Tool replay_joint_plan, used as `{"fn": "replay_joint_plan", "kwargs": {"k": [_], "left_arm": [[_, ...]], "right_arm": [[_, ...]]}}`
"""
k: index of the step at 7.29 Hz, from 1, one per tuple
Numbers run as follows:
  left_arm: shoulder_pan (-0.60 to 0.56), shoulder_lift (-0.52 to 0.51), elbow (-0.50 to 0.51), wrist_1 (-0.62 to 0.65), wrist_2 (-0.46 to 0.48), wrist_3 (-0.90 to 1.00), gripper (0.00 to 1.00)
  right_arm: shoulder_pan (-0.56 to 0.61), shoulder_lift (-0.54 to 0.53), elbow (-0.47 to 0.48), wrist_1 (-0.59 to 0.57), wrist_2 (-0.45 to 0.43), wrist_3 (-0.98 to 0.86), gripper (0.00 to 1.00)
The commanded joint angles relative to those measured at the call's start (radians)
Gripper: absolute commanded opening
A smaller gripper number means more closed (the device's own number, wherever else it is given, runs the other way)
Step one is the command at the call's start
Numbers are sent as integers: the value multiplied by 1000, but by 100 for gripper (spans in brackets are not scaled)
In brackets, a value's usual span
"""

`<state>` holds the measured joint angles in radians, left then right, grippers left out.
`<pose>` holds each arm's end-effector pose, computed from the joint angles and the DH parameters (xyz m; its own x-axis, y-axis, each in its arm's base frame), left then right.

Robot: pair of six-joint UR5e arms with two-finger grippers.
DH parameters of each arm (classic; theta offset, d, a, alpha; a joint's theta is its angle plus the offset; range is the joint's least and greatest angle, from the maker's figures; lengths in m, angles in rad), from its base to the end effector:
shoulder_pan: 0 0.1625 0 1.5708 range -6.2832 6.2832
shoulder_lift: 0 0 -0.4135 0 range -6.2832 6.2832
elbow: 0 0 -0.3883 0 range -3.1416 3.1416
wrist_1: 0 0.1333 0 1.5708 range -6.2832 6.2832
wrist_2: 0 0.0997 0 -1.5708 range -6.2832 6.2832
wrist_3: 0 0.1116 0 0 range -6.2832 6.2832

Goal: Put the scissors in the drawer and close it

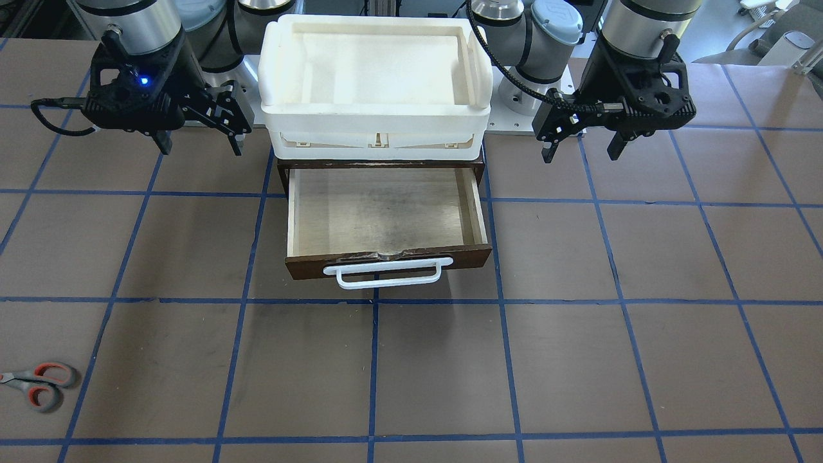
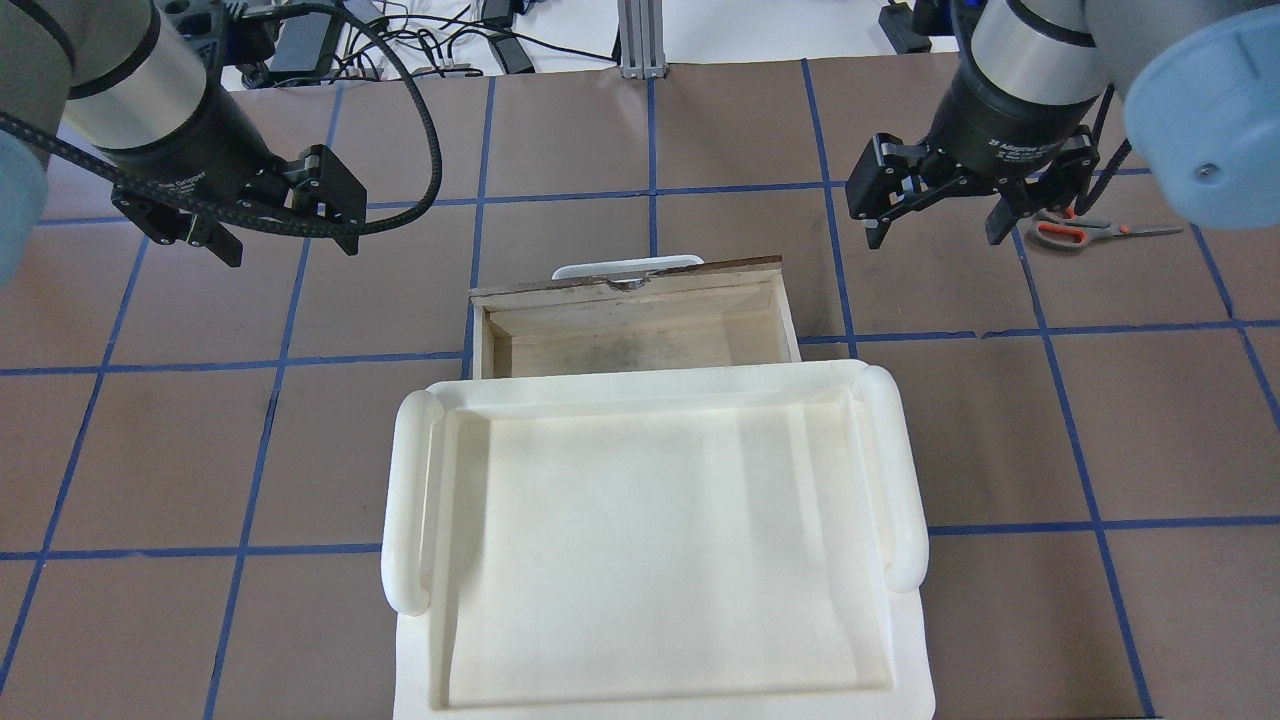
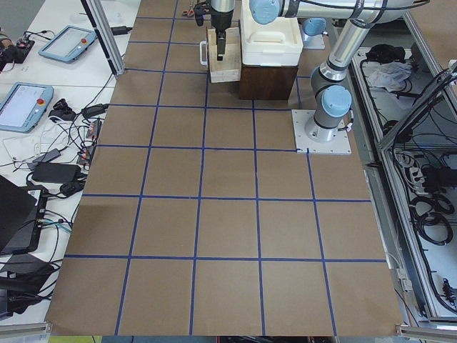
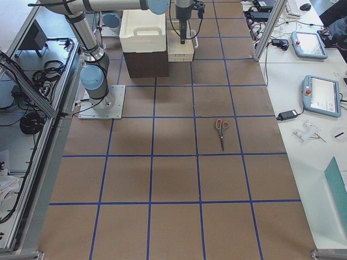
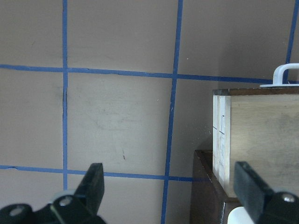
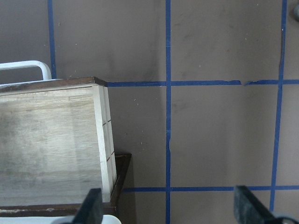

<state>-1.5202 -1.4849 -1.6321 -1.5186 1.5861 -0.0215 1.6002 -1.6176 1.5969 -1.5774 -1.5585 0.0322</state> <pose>-0.1081 -0.4667 0.4804 -0.9972 -0.0731 -0.0136 -0.0719 0.9944 -0.0770 0.1485 -0.4674 0.4748 -0.9999 0.0025 -0.0132 0.0028 0.9996 -0.0269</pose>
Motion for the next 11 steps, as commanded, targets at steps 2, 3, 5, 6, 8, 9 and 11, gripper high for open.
{"fn": "replay_joint_plan", "kwargs": {"k": [2, 3, 5, 6, 8, 9, 11], "left_arm": [[0, 0, 0, 0, 0, 0, 100], [0, 0, 0, 0, 0, 0, 100], [-2, 0, -2, 0, 0, -2, 100], [-2, 2, -2, -2, 0, -2, 100], [0, 2, -2, -2, 0, -2, 100], [0, 3, -9, 0, 0, -2, 100], [0, 6, -12, 3, -2, -2, 100]], "right_arm": [[1, 1, 0, -4, 5, 11, 100], [1, 1, 0, -10, 9, 2, 100], [-2, -1, -2, -10, 6, 12, 100], [-3, 1, -2, -24, 3, 12, 100], [-13, -1, -2, -24, 5, -1, 100], [-13, 2, -3, -48, 6, -11, 100], [-13, -1, -3, -53, 6, -3, 100]]}}
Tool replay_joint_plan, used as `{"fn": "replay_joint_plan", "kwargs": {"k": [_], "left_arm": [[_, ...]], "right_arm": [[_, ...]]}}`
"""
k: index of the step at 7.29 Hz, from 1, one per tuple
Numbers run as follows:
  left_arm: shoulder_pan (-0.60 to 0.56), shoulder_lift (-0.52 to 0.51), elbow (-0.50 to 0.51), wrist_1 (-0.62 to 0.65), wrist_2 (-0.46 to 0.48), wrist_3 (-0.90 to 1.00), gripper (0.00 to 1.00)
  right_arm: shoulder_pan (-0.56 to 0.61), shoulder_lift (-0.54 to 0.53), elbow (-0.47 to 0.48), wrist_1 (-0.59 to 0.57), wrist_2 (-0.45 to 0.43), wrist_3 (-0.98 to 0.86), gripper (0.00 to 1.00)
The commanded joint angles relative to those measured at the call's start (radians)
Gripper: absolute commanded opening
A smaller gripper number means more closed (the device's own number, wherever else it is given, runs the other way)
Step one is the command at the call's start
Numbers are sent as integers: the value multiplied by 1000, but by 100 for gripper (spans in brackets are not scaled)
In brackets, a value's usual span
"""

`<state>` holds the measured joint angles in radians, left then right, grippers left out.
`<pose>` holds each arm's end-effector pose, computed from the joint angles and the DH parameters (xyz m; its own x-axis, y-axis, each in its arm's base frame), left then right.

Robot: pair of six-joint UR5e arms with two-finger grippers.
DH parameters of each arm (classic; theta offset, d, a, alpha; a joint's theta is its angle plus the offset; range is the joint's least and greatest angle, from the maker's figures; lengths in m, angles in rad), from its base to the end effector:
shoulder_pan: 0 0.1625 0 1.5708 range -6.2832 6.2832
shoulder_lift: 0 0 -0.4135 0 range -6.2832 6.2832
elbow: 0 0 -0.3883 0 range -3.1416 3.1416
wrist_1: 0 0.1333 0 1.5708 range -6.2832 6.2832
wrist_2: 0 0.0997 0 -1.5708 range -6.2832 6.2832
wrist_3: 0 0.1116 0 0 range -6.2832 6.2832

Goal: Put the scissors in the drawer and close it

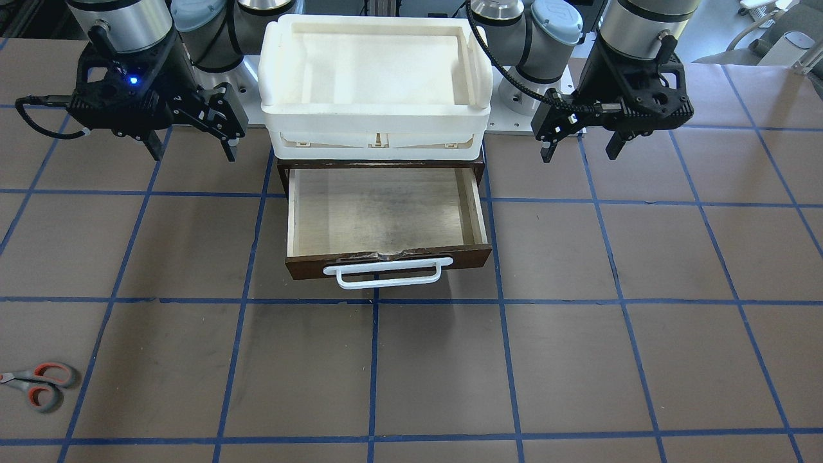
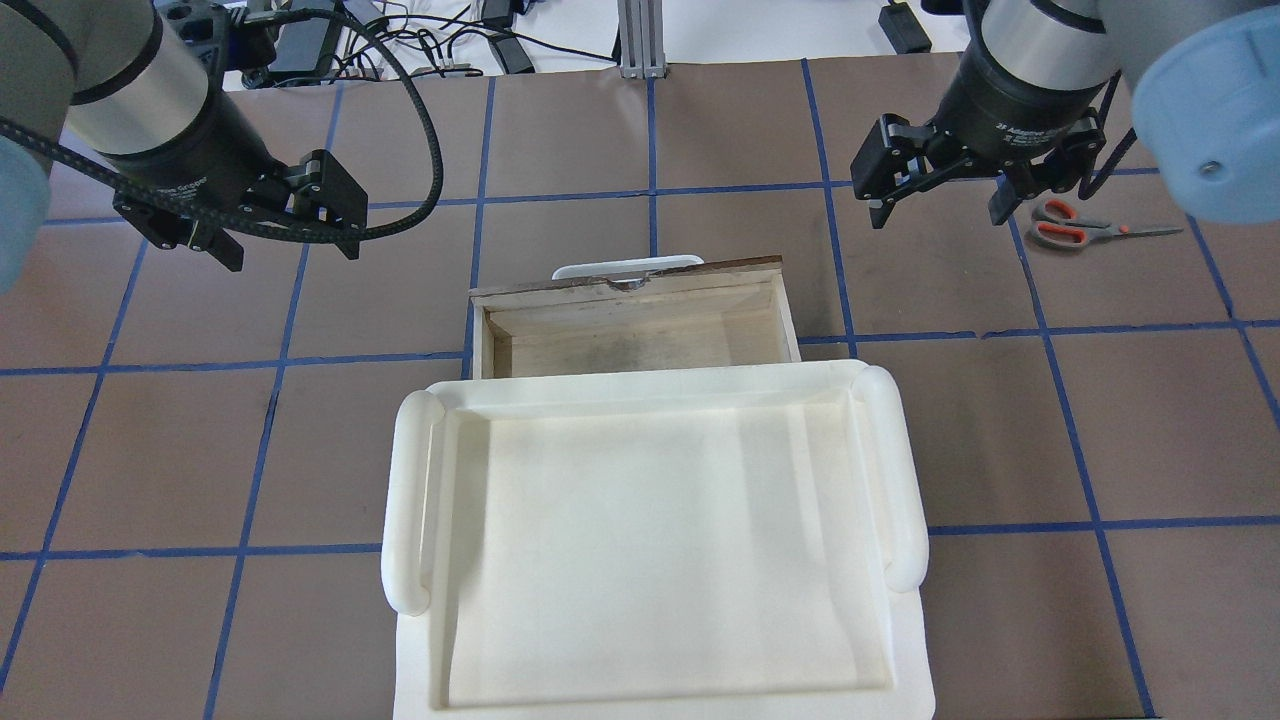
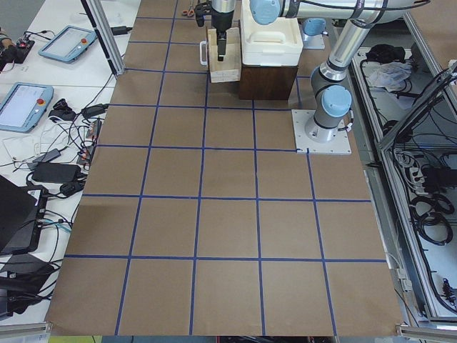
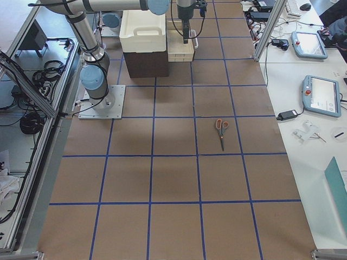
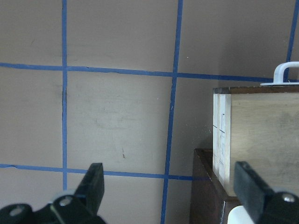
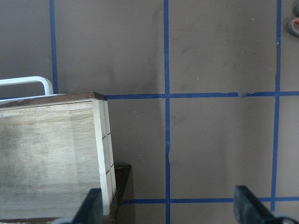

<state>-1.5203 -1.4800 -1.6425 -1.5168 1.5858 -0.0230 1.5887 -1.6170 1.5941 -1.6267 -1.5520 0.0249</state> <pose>-0.1083 -0.4644 0.4777 -0.9971 -0.0745 -0.0133 -0.0733 0.9946 -0.0733 0.1439 -0.4748 0.4811 -0.9998 0.0054 -0.0207 0.0071 0.9969 -0.0782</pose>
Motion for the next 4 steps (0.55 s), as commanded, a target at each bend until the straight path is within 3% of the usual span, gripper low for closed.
{"fn": "replay_joint_plan", "kwargs": {"k": [1, 4], "left_arm": [[0, 1, -2, 3, -1, 0, 100], [0, 3, -2, 1, 0, 0, 100]], "right_arm": [[-1, -1, -2, -4, -3, 6, 100], [-1, 3, 0, -2, 3, -10, 100]]}}
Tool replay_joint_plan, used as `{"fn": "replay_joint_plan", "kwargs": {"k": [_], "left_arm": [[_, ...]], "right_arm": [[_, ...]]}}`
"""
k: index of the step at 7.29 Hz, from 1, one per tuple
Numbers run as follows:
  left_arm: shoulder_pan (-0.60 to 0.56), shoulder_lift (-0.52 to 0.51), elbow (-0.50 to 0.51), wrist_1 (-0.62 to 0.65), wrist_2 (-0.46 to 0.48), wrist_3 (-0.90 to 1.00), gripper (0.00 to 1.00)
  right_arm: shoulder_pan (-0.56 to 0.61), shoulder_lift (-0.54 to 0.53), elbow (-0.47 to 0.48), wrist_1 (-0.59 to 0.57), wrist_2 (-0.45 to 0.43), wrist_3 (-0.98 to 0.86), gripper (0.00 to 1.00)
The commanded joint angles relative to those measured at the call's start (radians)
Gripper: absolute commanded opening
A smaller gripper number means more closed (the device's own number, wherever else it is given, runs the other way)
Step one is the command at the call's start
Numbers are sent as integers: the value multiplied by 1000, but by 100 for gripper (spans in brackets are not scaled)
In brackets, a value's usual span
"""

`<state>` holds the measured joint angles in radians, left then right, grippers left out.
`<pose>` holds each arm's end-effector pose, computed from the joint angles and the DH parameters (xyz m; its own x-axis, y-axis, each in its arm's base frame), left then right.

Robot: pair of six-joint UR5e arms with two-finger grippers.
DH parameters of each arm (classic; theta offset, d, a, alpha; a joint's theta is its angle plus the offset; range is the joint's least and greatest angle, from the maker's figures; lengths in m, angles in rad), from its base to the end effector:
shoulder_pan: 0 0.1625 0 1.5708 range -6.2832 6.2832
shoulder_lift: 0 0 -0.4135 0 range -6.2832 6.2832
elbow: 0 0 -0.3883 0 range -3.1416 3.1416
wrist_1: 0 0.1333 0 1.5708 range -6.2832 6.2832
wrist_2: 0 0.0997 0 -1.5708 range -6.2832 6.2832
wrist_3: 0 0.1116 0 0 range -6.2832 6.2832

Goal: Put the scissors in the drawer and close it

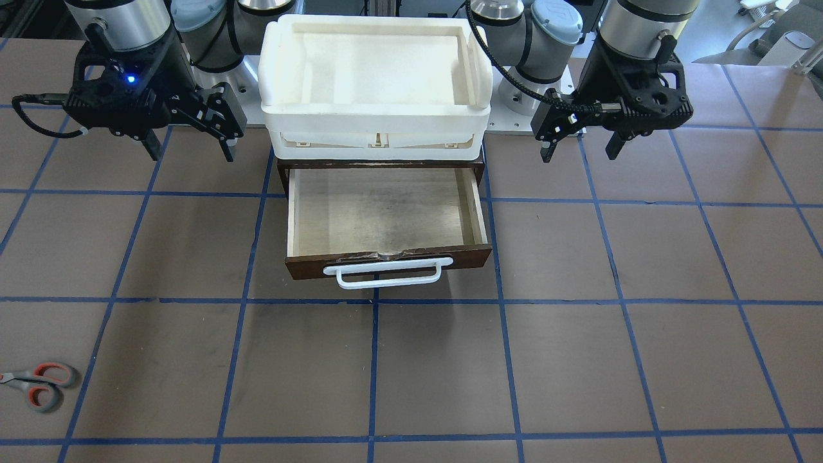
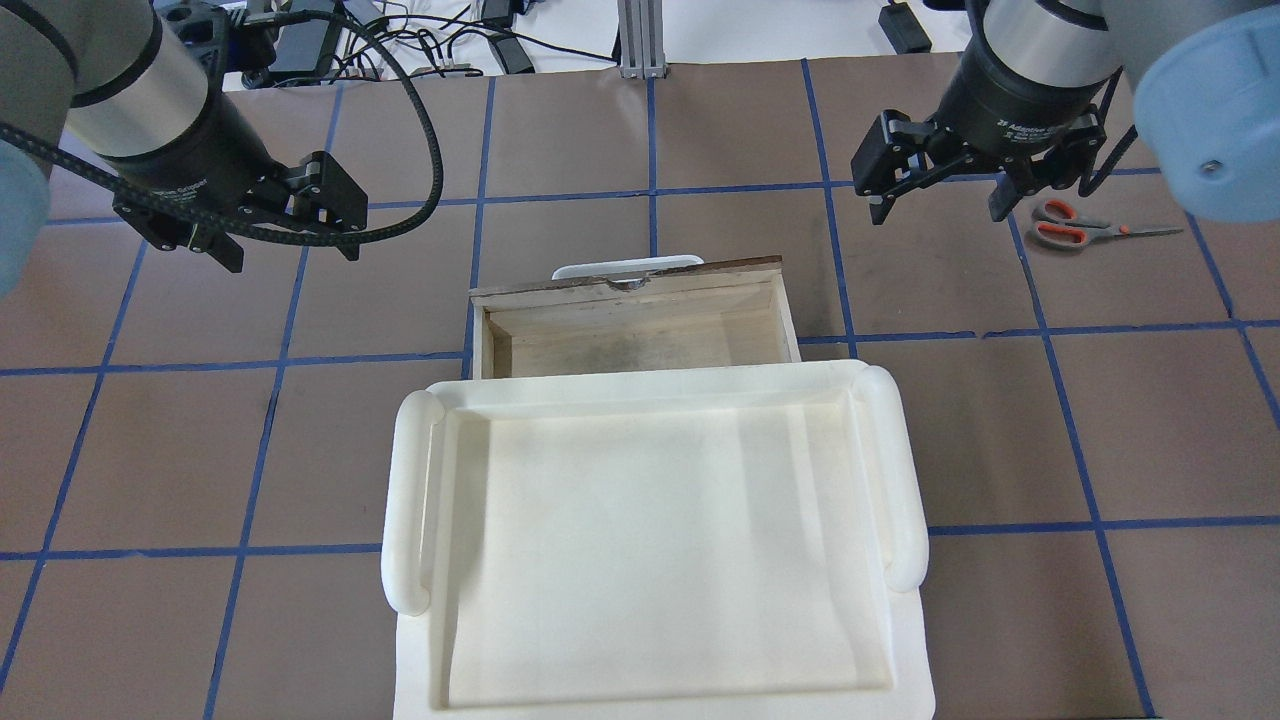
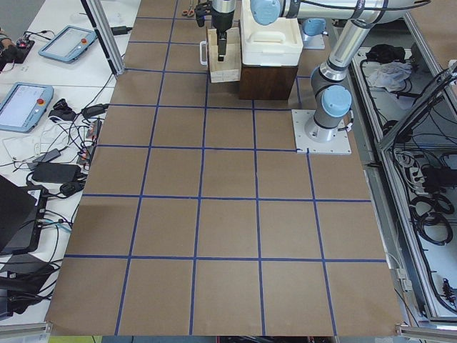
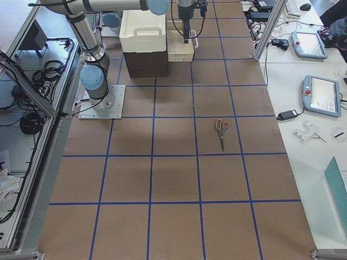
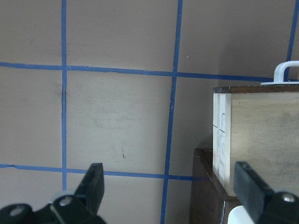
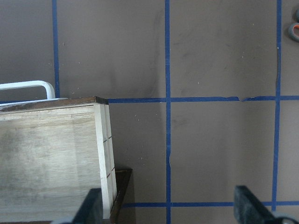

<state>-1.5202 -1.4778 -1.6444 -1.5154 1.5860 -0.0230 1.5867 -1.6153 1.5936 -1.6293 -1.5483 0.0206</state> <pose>-0.1083 -0.4637 0.4779 -0.9971 -0.0746 -0.0134 -0.0734 0.9945 -0.0750 0.1434 -0.4759 0.4808 -0.9997 0.0028 -0.0241 0.0047 0.9968 -0.0796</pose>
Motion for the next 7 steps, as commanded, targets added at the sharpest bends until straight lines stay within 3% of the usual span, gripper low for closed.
{"fn": "replay_joint_plan", "kwargs": {"k": [1, 5, 7], "left_arm": [[0, 1, 0, 0, 0, 0, 100], [0, 1, -2, 0, -1, 0, 100], [0, 1, -2, 0, 0, 0, 100]], "right_arm": [[1, 2, 0, 2, -4, 10, 100], [-1, 5, 0, -3, 11, -8, 100], [-80, 20, 0, -30, 16, -182, 100]]}}
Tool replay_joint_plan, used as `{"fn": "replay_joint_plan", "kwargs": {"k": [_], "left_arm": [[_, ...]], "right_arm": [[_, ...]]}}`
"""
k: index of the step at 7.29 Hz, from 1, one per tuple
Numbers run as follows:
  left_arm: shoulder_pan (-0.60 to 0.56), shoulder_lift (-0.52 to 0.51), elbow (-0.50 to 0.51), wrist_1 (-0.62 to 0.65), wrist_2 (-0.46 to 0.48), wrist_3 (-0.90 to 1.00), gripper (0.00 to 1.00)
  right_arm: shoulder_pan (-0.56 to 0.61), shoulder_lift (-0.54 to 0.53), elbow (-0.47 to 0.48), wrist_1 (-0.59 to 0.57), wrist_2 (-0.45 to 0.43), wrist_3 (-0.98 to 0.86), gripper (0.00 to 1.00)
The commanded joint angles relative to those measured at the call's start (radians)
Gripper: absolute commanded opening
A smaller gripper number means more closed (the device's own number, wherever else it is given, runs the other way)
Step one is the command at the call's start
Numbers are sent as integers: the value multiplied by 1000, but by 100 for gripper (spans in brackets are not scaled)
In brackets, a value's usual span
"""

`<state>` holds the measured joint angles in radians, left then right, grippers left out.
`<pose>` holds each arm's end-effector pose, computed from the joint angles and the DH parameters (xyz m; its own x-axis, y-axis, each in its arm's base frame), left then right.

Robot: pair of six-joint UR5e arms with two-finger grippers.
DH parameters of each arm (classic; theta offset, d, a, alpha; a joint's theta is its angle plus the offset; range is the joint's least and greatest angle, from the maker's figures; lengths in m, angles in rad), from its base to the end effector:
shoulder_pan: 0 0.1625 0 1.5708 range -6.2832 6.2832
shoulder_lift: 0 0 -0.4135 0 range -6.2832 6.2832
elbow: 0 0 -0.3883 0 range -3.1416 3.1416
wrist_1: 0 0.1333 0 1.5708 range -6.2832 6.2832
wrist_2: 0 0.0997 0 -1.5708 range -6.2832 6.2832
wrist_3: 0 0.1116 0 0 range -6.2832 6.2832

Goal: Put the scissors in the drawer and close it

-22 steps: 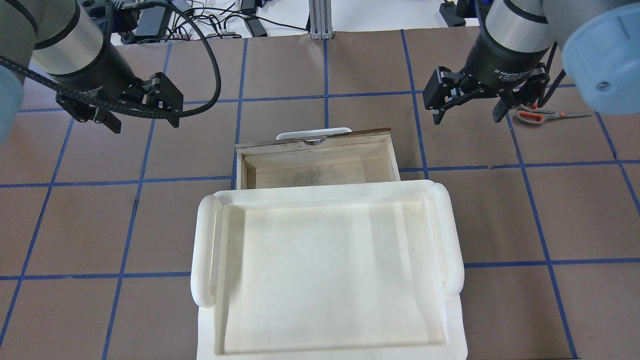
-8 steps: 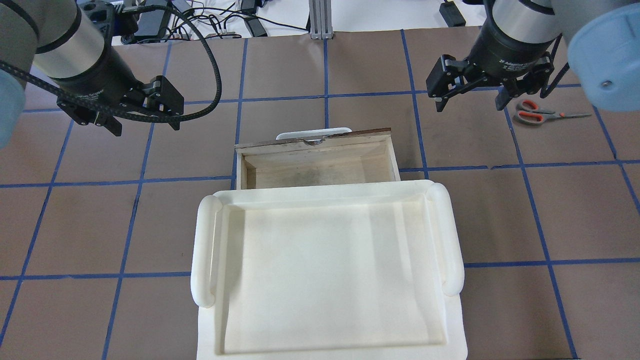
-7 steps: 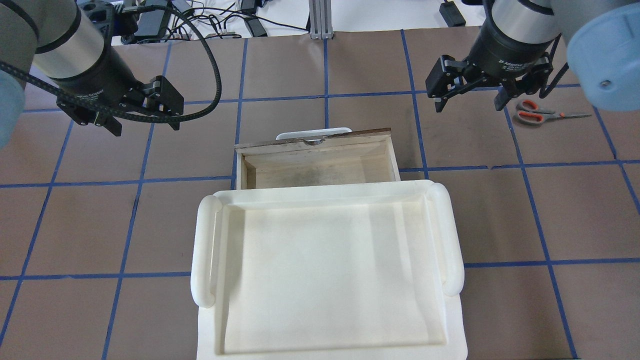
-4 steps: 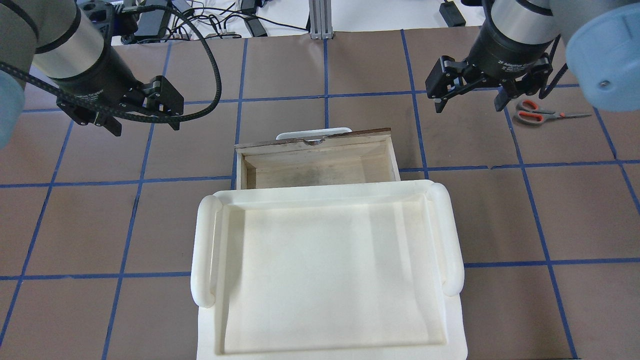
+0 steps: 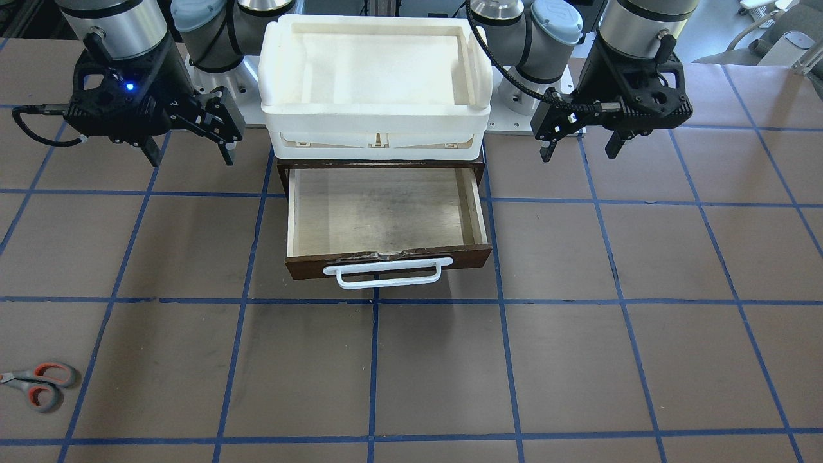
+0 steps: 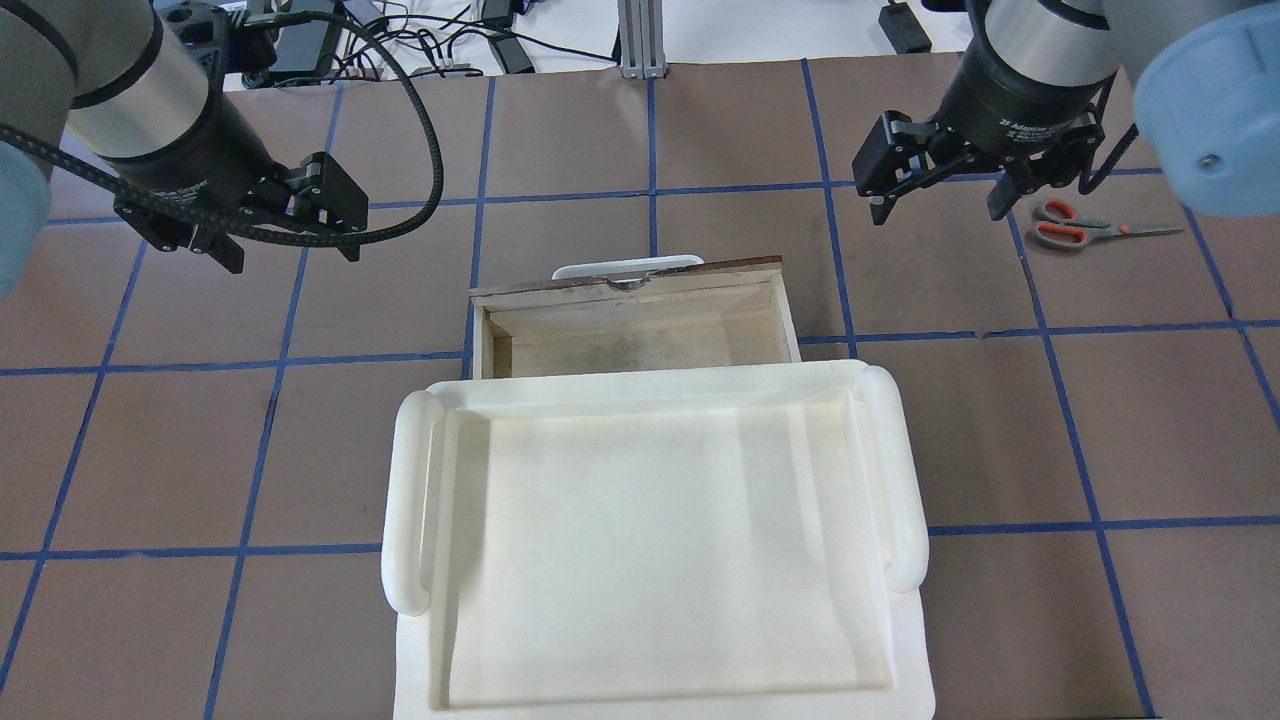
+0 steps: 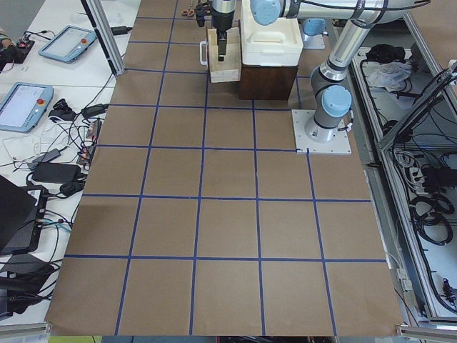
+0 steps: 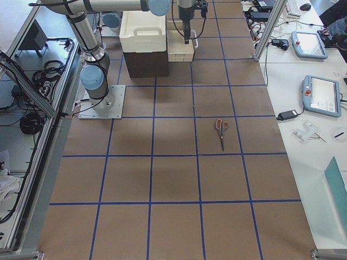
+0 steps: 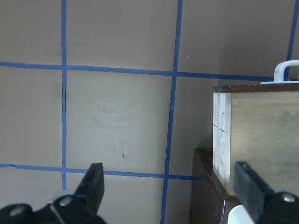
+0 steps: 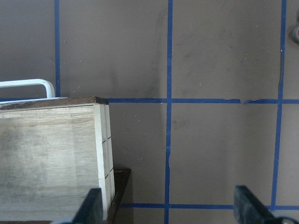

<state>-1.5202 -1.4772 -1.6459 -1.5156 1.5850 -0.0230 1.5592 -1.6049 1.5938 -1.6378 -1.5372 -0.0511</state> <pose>-0.1084 -0.4633 0.4774 -0.9971 -0.0745 -0.0125 -0.0734 0.9946 -0.0739 0.1314 -0.4838 0.4767 -0.9987 -0.0420 -0.0295 -0.0395 0.9960 -0.0796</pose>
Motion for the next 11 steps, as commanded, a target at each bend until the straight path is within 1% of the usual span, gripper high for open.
{"fn": "replay_joint_plan", "kwargs": {"k": [1, 2, 3, 4, 5, 6, 7, 8, 9, 10, 11], "left_arm": [[0, 2, 0, 0, 1, 0, 100], [0, 2, 0, 0, 1, 0, 100], [0, 2, 0, 0, 1, 0, 100], [0, 2, 0, 0, 1, 0, 100], [0, 2, 0, 0, 0, 0, 100], [1, 3, 0, 0, 1, 0, 100], [2, 2, 0, 0, 1, 0, 100], [0, 2, 0, 0, 0, 0, 100], [0, 2, 0, 0, 0, 0, 100], [0, 2, 0, 0, 0, 0, 100], [1, 2, 0, 0, 0, 0, 100]], "right_arm": [[-118, 32, 0, -23, 5, -285, 100], [-172, 51, 0, -25, 9, -422, 100], [-198, 71, 1, -110, 3, -479, 100], [-212, 130, 2, -211, -3, -499, 100], [-231, 172, 2, -226, 6, -639, 100], [-267, 201, 2, -226, 9, -838, 100], [-316, 213, 2, -221, 11, -980, 100], [-343, 235, 2, -226, 17, -1083, 100], [-343, 258, 2, -229, 6, -1098, 100], [-352, 290, 0, -229, 2, -1171, 100], [-385, 302, 0, -229, 14, -1311, 100]]}}
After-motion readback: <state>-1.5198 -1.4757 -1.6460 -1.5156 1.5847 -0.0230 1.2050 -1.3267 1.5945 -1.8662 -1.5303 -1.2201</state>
